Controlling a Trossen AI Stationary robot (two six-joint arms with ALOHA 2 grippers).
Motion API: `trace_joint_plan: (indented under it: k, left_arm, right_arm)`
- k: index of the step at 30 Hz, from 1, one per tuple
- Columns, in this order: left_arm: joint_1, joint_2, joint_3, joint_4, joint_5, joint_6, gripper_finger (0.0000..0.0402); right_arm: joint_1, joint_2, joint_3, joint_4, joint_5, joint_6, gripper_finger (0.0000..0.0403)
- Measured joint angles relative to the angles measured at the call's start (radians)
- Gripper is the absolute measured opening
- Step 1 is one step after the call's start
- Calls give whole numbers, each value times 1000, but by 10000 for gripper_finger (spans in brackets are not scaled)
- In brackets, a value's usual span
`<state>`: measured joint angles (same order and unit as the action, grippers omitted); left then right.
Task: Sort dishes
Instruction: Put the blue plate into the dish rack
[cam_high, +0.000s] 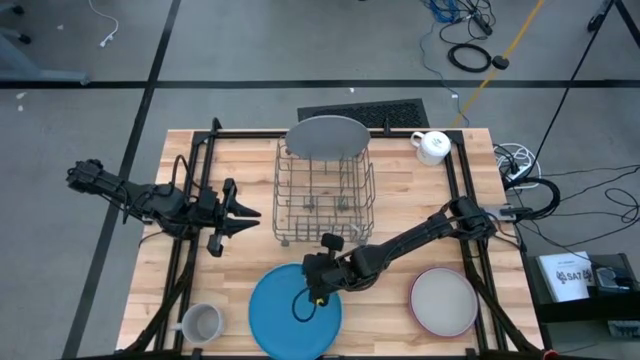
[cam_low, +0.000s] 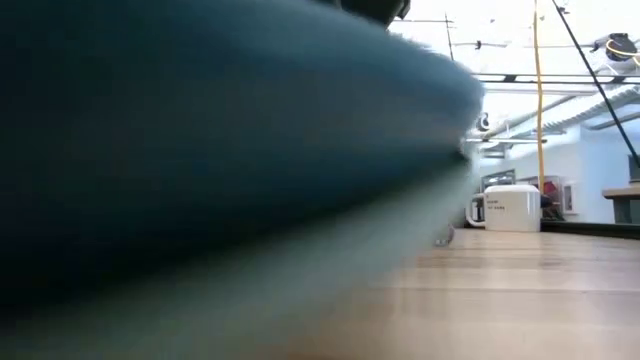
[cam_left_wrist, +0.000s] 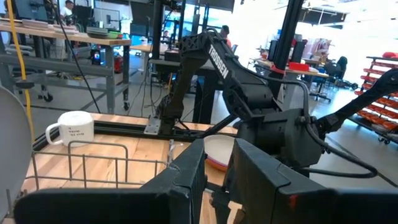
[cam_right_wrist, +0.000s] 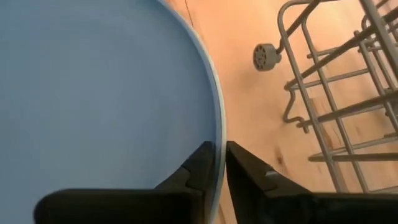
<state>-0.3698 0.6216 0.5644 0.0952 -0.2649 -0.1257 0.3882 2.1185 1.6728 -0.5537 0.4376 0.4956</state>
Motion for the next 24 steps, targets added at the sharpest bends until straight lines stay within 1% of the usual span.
trace_joint_plan:
  k: [5,8,11,13,15,19,21,24]
  left_arm:
    - [0,0,0,0,0,0,87]
    - [0,0,0,0,0,0,87]
    - [0,0,0,0,0,0,87]
    - [0,0,0,1,0,0,87]
    - [0,0,0,1,0,0,87]
    - [0,0,0,1,0,-1,87]
    - [0,0,0,2,0,-9,87]
    - [0,0,0,2,0,-24,87]
  right_arm:
    - [2,0,2,-22,-7,40,47]
    - [1,0,2,-10,-98,62,57]
    - [6,0,2,96,-203,46,80]
    - [15,0,2,155,-229,19,103]
    - [19,6,2,166,-224,-18,127]
    - [3,33,2,161,-152,-136,170]
    - [-13,54,2,184,-146,-196,182]
    - [-37,81,2,186,-144,-218,187]
